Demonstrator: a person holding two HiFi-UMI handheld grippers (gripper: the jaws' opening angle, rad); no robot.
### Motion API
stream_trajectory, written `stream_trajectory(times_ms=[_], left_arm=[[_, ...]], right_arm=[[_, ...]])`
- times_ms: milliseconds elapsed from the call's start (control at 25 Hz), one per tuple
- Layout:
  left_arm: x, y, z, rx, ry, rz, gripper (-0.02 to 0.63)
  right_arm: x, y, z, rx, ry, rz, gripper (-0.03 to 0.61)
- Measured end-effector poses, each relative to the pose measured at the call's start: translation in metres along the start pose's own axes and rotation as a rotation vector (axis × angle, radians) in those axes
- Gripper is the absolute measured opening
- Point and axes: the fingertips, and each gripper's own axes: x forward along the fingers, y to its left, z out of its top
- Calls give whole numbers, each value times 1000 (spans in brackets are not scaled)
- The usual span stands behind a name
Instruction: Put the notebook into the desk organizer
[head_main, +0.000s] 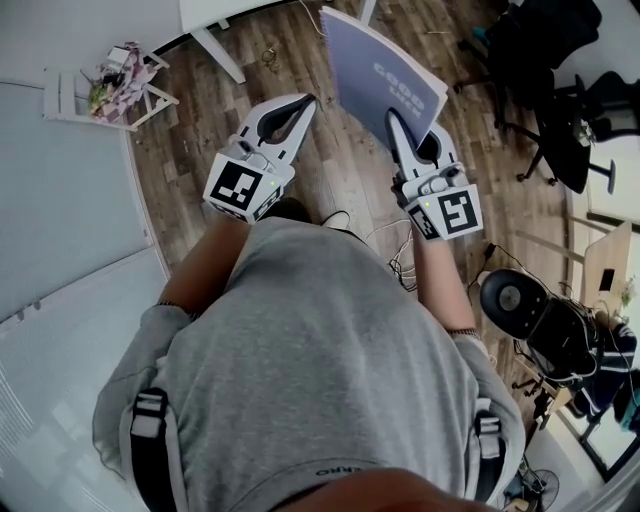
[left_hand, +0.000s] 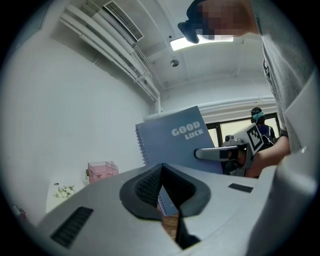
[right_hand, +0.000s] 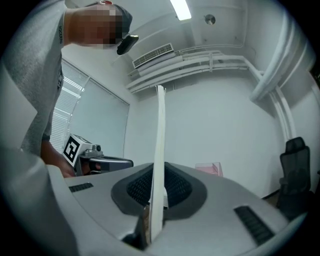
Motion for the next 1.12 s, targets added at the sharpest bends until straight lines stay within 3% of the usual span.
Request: stream_trajectory(times_ms=[400, 1120], left_arm=[[40, 31, -12, -9, -3, 6, 20], [158, 228, -19, -20, -21, -14, 20]], right_arm=[[43, -37, -9, 14, 12, 32, 38], [239, -141, -11, 9, 25, 23, 38]])
